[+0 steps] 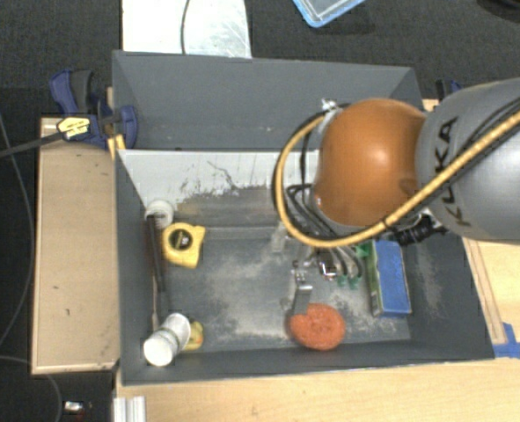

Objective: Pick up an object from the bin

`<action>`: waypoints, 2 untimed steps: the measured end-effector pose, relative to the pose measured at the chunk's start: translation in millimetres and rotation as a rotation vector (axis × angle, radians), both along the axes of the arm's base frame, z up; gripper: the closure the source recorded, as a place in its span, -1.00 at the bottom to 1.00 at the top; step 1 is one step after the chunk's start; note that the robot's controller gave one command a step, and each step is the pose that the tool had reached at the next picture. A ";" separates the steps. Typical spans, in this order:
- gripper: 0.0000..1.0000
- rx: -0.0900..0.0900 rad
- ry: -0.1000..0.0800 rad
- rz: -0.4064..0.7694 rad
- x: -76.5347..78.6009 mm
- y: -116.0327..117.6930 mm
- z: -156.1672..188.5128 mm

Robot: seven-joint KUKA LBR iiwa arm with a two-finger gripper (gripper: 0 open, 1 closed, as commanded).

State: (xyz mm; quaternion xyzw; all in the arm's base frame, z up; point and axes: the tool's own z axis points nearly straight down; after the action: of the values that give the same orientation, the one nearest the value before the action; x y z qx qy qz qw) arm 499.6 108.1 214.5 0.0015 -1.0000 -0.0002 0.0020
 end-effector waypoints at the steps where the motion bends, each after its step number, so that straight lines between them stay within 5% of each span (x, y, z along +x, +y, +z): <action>1: -1.00 0.001 -0.006 -0.004 1.6 -0.5 2.8; 2: -1.00 0.000 -0.004 -0.014 4.9 -19.4 60.8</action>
Offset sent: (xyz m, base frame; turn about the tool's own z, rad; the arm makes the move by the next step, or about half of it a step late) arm 0.0052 -0.0227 0.0715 0.0165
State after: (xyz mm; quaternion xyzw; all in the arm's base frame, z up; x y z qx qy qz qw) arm 504.5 88.7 275.3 -0.0054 -1.0000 -0.0004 -0.0002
